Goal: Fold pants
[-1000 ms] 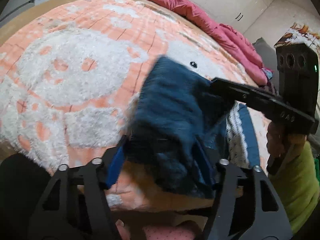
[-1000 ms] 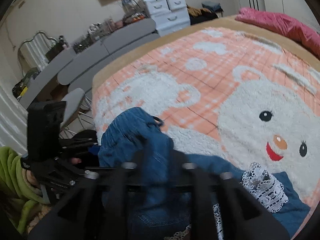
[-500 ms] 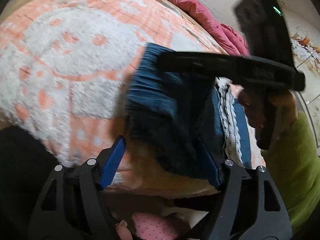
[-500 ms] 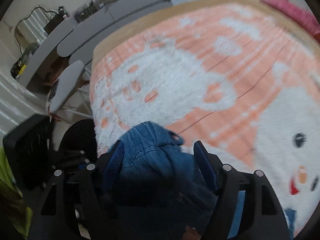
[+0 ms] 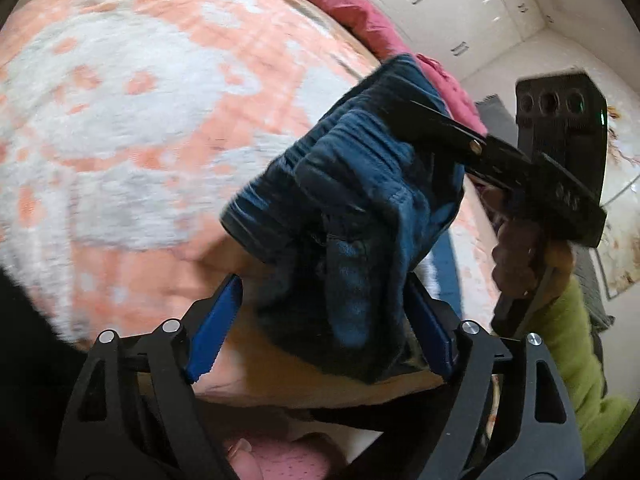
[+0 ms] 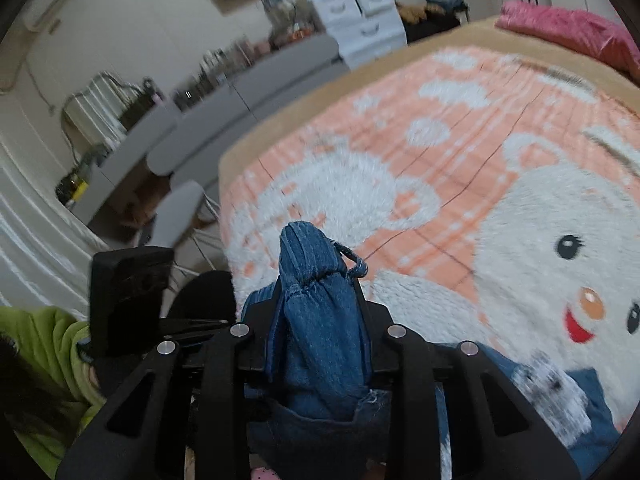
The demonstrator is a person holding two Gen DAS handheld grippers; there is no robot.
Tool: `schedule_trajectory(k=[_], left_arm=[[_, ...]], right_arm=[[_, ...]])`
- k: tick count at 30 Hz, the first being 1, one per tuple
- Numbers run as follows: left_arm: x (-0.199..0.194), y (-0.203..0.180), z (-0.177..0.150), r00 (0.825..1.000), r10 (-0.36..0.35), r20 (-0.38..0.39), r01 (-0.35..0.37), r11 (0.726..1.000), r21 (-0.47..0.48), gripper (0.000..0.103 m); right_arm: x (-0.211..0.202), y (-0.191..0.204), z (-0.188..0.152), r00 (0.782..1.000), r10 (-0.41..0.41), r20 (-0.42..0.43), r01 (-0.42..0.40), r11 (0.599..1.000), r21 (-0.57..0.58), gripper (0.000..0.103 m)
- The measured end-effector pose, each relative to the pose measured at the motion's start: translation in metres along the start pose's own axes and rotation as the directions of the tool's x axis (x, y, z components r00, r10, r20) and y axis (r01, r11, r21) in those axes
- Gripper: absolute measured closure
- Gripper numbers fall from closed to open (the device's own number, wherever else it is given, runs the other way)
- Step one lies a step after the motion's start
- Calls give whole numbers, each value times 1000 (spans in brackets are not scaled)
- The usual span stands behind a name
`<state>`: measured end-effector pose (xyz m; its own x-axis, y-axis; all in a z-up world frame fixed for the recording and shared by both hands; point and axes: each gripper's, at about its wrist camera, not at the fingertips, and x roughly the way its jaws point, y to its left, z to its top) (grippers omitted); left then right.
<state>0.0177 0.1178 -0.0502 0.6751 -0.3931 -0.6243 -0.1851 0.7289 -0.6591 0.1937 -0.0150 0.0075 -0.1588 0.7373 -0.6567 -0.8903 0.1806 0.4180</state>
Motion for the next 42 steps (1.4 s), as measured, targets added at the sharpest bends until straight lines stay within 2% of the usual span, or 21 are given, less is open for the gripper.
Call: schedule_trajectory(k=[3,5,8,12,15,17,22,25,28,31,34,35,37,39,41,42], left_arm=[[8,-18,7,997,-72,-4,72,997,0,32],[14,-37,12,992,-125,-5,125,992,32,49],[25,-63,13,993,-119,-10,120,989,86,53],[41,-96,3,996,-84,-20,86,982,168,53],[49,-109,-8,999,-51,-16,53,977,205,53],[60,-113,-7,999,-35,-16,37,976,216,53],[69,-132,-11,1000,-18,-1,17,964,265,52],[68,-145,-21,998,-59,-8,58,947,317,52],[78,-158,-37,993,-98,-67,116,926,359,52],[101,-171,-58,981,-95,-171,157,904,397,49],[116,-168,-69,968,-88,-234,181,891,416,47],[114,-166,-69,967,-97,-234,191,887,420,47],[106,-166,-64,965,-119,-234,211,881,423,46],[91,-167,-57,968,-137,-211,218,874,434,44],[72,-166,-52,980,-123,-156,183,868,462,38],[63,-165,-48,990,-90,-109,132,862,489,37]], right_arm=[[-32,-7,-13,998,4,60,-4,1000,-4,75],[-50,-11,-23,995,-7,95,8,1000,-10,75],[-76,-27,-35,989,-39,141,39,999,4,73],[-104,-51,-58,982,-65,178,61,998,33,71],[-118,-66,-78,976,-76,202,64,996,65,65],[-123,-75,-94,975,-86,204,67,993,100,54],[-136,-89,-122,966,-113,231,68,978,195,38],[-149,-97,-136,955,-110,275,33,962,271,33],[-162,-101,-147,948,-120,296,19,946,323,30],[-168,-101,-155,944,-159,289,44,929,367,29],[-162,-102,-157,950,-218,225,116,911,395,28],[-156,-102,-157,951,-254,175,166,900,402,28],[-151,-98,-159,947,-293,133,218,889,403,28],[-154,-94,-162,939,-319,131,243,882,403,28],[-160,-90,-162,933,-332,142,249,876,414,28],[-163,-89,-162,932,-332,149,245,875,416,28]])
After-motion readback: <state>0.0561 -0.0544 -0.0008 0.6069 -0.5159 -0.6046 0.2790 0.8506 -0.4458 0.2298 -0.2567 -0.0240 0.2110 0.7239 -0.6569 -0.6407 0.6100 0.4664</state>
